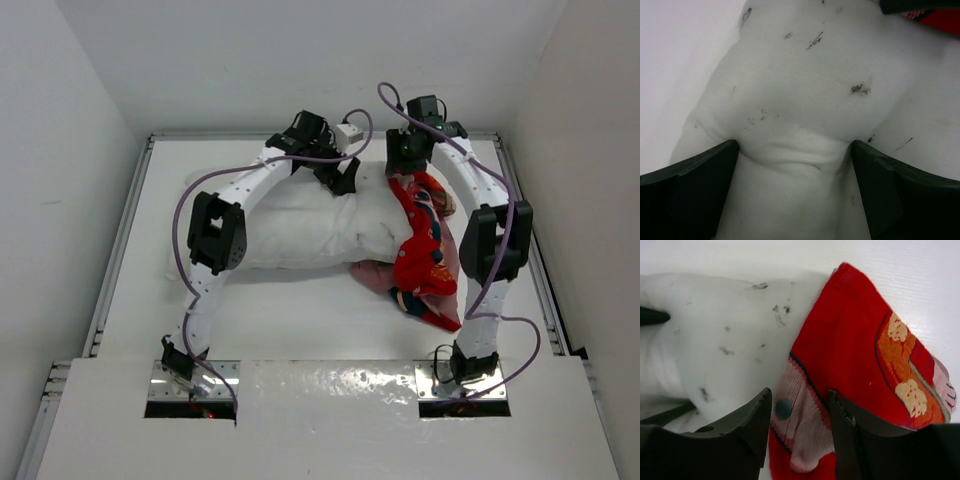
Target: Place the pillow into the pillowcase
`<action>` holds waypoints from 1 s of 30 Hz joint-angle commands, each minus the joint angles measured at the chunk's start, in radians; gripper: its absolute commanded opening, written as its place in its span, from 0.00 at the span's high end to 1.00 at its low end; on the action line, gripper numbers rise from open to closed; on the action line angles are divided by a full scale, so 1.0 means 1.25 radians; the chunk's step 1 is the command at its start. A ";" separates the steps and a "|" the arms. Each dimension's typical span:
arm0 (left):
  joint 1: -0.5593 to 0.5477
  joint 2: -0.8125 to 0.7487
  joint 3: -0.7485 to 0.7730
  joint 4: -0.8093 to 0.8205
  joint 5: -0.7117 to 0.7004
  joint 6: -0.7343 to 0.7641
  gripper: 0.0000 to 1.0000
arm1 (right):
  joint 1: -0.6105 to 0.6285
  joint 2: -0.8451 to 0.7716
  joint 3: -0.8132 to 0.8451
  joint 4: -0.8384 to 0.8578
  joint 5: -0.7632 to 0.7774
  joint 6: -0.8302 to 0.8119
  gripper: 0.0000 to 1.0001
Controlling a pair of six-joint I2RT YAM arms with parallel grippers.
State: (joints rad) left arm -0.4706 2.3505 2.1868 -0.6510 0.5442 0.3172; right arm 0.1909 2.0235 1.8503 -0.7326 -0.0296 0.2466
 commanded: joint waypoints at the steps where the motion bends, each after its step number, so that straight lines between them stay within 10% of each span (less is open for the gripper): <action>1: -0.027 0.018 -0.009 -0.061 0.023 0.047 0.09 | -0.009 0.029 0.023 0.054 0.009 -0.003 0.52; 4: -0.036 0.038 -0.018 -0.111 0.129 0.049 0.63 | -0.008 0.070 0.026 0.067 -0.064 0.004 0.69; 5: -0.041 0.039 -0.020 -0.112 0.144 0.034 1.00 | -0.009 0.084 0.024 0.073 -0.085 0.009 0.74; 8: -0.049 0.038 -0.019 -0.119 0.176 0.039 1.00 | -0.008 0.099 0.016 0.077 -0.111 0.027 1.00; 22: -0.112 0.012 0.089 -0.420 0.236 0.349 1.00 | -0.007 0.033 0.123 0.147 -0.022 0.039 1.00; 30: -0.066 0.002 0.141 -0.114 0.262 0.045 1.00 | 0.012 -0.063 -0.021 0.149 -0.145 0.062 1.00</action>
State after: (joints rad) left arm -0.5823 2.3676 2.3558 -0.9756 0.7906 0.5720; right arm 0.1856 2.0243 1.8595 -0.5976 -0.1169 0.2920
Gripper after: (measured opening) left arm 0.066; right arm 0.023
